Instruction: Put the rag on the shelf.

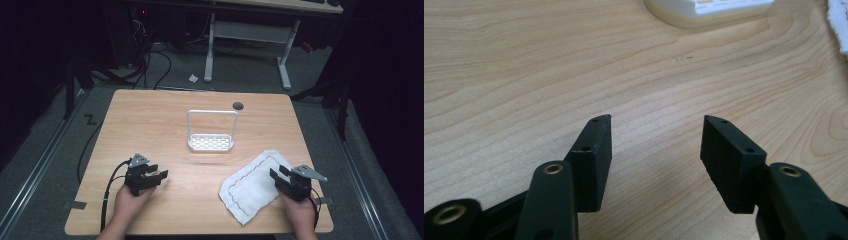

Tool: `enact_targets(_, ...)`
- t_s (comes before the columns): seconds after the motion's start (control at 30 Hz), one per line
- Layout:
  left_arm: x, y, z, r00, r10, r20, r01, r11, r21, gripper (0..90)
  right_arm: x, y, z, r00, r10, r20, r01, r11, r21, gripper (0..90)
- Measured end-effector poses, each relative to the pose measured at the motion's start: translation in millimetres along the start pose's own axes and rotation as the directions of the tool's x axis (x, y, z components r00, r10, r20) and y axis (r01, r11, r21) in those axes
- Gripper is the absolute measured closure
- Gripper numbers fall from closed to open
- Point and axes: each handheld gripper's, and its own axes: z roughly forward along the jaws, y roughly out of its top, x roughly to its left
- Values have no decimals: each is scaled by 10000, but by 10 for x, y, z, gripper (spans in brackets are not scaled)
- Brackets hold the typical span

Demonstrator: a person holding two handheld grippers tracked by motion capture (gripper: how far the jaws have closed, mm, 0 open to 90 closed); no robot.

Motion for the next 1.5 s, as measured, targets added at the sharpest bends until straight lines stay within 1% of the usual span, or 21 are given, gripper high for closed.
enact_targets(0.13, -19, 27, 13, 10000, -3, 23, 3, 9999, -169, 464, -21, -51, -45, 9999, -109, 110, 108, 9999, 102, 529)
enact_targets(0.23, -49, 45, 52, 9997, -183, 157, 187, 9996, -210, 462, -48, -83, -47, 9999, -124, -53, 125, 9996, 247, 529)
enact_targets(0.33, -71, 46, 63, 10000, -7, 18, 7, 9999, -129, 459, -75, -101, -40, 9999, -124, -46, 125, 9992, 378, 522)
enact_targets(0.4, -84, 44, 58, 10000, 54, 18, -54, 9999, -141, 461, -110, -99, -37, 10000, 79, -57, -76, 9991, 424, 578)
enact_targets(0.43, -89, 43, 55, 9999, 82, 84, -80, 9998, -163, 475, -123, -97, -31, 9998, 154, -101, -149, 9988, 461, 646)
enact_targets(0.47, -100, 43, 61, 9995, 116, 300, -115, 9999, -34, 487, -129, -95, -27, 9999, 105, 26, -106, 9985, 529, 715)
enact_targets(0.53, -114, 41, 67, 9995, 189, 270, -189, 9998, 12, 503, -146, -80, -26, 9995, -84, 316, 62, 9975, 698, 863)
enact_targets(0.57, -131, 40, 67, 9993, 260, 254, -261, 9996, 46, 527, -163, -70, -22, 9988, -77, 481, 35, 9962, 867, 900)
enact_targets(0.67, -173, 49, 67, 9979, 316, 568, -320, 9995, 73, 574, -240, -80, 28, 9975, 35, 704, -132, 9903, 1383, 900)
enact_targets(0.7, -180, 52, 74, 9974, 314, 646, -324, 9994, 147, 578, -249, -99, 61, 9970, -161, 763, 31, 9859, 1671, 900)
enact_targets(0.77, -190, 50, 83, 9975, 405, 585, -418, 9989, 208, 578, -243, -111, 72, 9968, -272, 757, 142, 9858, 1676, 900)
enact_targets(0.9, -200, 50, 91, 9975, 397, 582, -412, 9988, 251, 571, -196, -99, 100, 9977, -349, 586, 242, 9844, 1741, 900)
enact_targets(0.93, -203, 53, 88, 9975, 399, 589, -411, 9990, 198, 571, -150, -93, 119, 9975, -567, 433, 482, 9833, 1757, 900)
enact_targets(0.97, -206, 56, 85, 9975, 403, 584, -413, 9990, 161, 571, -150, -93, 119, 9975, -567, 433, 482, 9833, 1757, 900)
enact_targets(1.03, -210, 60, 75, 9972, 440, 607, -448, 9989, 119, 572, -54, -80, 157, 9967, -799, 158, 757, 9809, 1794, 900)
enact_targets(1.23, -231, 57, 74, 9967, 471, 666, -481, 9987, 141, 572, 109, -23, 278, 9944, -1029, -254, 1059, 9771, 1847, 900)
enact_targets(1.27, -235, 57, 75, 9966, 463, 678, -473, 9988, 132, 572, 109, -23, 278, 9944, -1029, -254, 1059, 9771, 1847, 900)
enact_targets(1.3, -246, 57, 83, 9965, 442, 709, -452, 9989, 126, 573, 168, -11, 313, 9926, -1144, -408, 1200, 9757, 1831, 900)
enact_targets(1.37, -262, 56, 95, 9962, 485, 728, -496, 9987, 138, 575, 188, -8, 323, 9923, -1157, -441, 1219, 9755, 1831, 900)
enact_targets(1.43, -298, 49, 120, 9957, 574, 729, -591, 9980, 207, 575, 291, 13, 380, 9901, -1141, -819, 1276, 9742, 1861, 900)
enact_targets(1.5, -314, 45, 126, 9955, 571, 760, -588, 9980, 212, 575, 371, 37, 428, 9852, -1451, -912, 1601, 9692, 1872, 900)
